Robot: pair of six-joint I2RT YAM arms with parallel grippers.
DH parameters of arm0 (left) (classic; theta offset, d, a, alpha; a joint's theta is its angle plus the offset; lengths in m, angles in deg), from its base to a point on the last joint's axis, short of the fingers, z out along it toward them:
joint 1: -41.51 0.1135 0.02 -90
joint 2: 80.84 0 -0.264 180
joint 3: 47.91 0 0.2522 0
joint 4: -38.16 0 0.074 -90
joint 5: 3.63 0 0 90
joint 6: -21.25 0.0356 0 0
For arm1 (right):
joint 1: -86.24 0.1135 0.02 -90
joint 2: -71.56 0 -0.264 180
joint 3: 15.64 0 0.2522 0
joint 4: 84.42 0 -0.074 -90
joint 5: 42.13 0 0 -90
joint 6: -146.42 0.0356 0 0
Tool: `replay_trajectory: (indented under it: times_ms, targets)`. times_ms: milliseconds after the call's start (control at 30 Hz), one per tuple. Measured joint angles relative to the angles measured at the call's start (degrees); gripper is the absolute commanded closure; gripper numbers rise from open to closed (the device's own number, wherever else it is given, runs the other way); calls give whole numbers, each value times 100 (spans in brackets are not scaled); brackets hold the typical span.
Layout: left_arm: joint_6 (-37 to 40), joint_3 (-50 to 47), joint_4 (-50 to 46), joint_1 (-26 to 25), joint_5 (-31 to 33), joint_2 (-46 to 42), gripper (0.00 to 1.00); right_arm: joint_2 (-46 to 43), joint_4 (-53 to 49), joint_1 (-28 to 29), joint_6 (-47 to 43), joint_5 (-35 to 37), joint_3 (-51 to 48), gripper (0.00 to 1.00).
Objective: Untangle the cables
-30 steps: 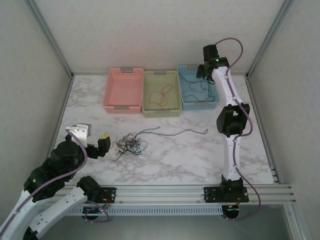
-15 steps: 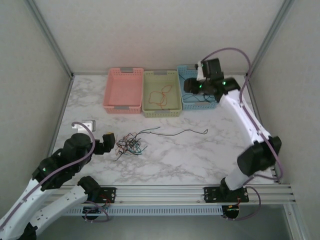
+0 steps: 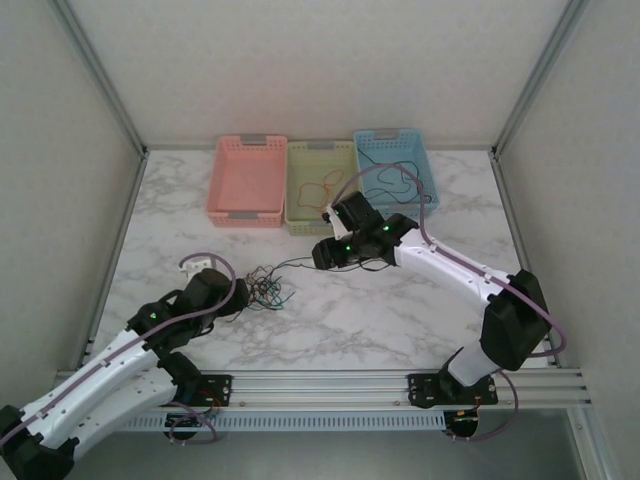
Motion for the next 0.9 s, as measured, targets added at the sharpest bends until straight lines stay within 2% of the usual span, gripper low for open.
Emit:
replay_trajectory:
  times_ms: [167, 267, 433, 567, 700, 900]
  targets:
    - [-50, -249, 402, 313, -107, 216, 14, 514, -20, 0, -251, 66, 155, 41]
    - [-48, -267, 601, 535, -229, 367, 9, 874, -17, 0, -352, 52, 297, 41]
    - [-66, -310, 1005, 1335, -601, 752, 9, 1012, 24, 0, -365, 17, 326, 41]
    - [-225, -448, 1145, 1764, -739, 986, 11, 1012, 109, 0, -361, 4, 326, 41]
    - [-409, -649, 1355, 2004, -796, 1161, 21, 1012, 118, 0, -365, 7, 326, 42]
    - [-595, -892, 1816, 2234, -848, 1775, 30, 973, 116, 0, -365, 13, 299, 42]
